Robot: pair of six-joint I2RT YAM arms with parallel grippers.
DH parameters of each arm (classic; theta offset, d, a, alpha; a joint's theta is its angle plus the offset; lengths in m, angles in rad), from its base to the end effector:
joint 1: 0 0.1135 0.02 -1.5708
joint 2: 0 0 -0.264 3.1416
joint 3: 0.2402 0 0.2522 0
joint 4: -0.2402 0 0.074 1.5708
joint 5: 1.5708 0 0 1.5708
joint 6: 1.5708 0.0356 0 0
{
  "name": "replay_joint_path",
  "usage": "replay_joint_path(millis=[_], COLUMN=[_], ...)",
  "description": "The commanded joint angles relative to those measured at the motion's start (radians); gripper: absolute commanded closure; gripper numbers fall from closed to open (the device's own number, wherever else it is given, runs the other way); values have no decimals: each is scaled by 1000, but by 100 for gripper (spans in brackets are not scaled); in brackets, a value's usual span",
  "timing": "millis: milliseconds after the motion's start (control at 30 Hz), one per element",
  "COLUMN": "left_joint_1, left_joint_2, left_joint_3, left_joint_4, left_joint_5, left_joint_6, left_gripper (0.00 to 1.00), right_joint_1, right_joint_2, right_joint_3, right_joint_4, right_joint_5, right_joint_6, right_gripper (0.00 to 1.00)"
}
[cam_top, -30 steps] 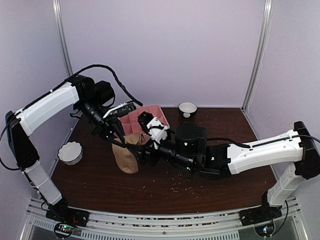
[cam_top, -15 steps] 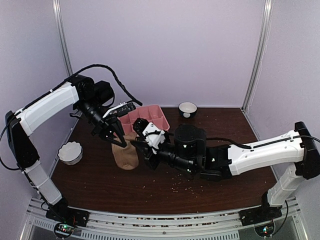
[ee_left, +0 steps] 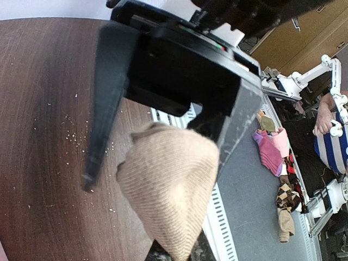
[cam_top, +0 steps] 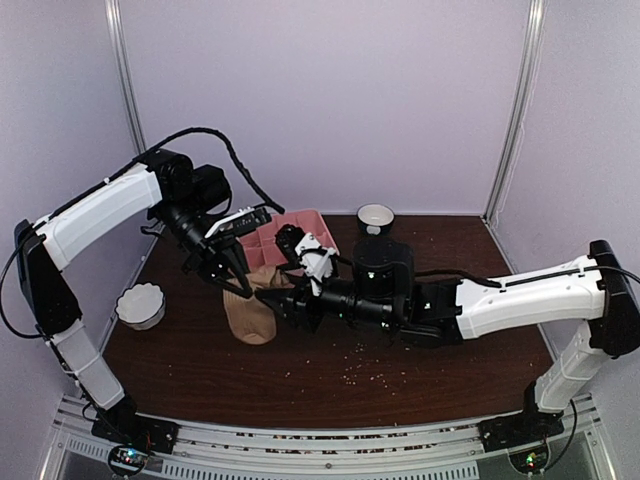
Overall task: Roll the socks
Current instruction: Pass from the left arm to the right
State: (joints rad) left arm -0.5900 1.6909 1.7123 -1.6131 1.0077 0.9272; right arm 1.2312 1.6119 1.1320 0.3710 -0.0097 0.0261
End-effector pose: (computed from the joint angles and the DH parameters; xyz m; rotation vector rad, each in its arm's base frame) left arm 0.2270 -0.1882 0.3478 1.7993 1.9205 -1.4349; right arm 0.1279 0.3629 0.3055 -1.0103 1.4551 0.9410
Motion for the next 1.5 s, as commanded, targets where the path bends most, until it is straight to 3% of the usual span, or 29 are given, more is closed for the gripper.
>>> replay_joint_path(millis=[0, 200, 233, 367, 500, 533, 767, 900, 933, 967, 1000, 1033, 1067, 1267, 1333, 1400, 1467], left_joint_1=[-18, -18, -19, -18, -18, -18, -18, -19, -19, -19, -19, -18, -18, -18, -19, -6, 42], left_joint_2=[-13, -11, -10, -8, -7, -7, -11, -25, -36, -50, -64, -80, -92, -121, -146, -208, -297], left_joint_3=[14, 15, 16, 19, 25, 26, 36, 84, 97, 110, 122, 137, 161, 366, 396, 301, 145], left_joint_4=[-42, -42, -41, -24, -18, -18, -16, 33, 66, 111, 158, 193, 208, 154, 176, 306, 441], left_joint_5=[44, 36, 32, 16, 13, 15, 5, -51, -83, -125, -169, -205, -228, -338, -480, -666, -740], left_joint_6=[33, 35, 35, 16, 6, 6, 1, -64, -100, -144, -192, -216, -224, -223, -273, -369, -391], left_gripper=[100, 100, 100, 100, 100, 100, 100, 100, 93, 78, 57, 16, 4, 2, 2, 2, 2], right_joint_1=[-60, -73, -74, -74, -74, -73, -77, -83, -82, -83, -83, -82, -82, -84, -83, -84, -83], right_joint_2=[-16, -15, -16, -23, -28, -23, 17, 24, 27, 30, 33, 38, 42, 35, 32, 36, 44], right_joint_3=[-13, -12, -12, -10, -9, -1, 50, 56, 65, 73, 81, 86, 85, -6, -14, -11, 6], right_joint_4=[68, 103, 104, 105, 115, 106, 15, 6, 5, 1, 2, 7, 19, 270, 316, 333, 326], right_joint_5=[-151, -268, -278, -328, -310, -298, -281, -259, -247, -224, -196, -169, -143, -76, -94, -118, -145], right_joint_6=[132, 179, 184, 194, 205, 203, 226, 249, 252, 257, 266, 278, 292, 376, 374, 369, 360], right_gripper=[56, 76, 75, 55, 47, 49, 98, 100, 100, 100, 100, 100, 100, 100, 100, 100, 100])
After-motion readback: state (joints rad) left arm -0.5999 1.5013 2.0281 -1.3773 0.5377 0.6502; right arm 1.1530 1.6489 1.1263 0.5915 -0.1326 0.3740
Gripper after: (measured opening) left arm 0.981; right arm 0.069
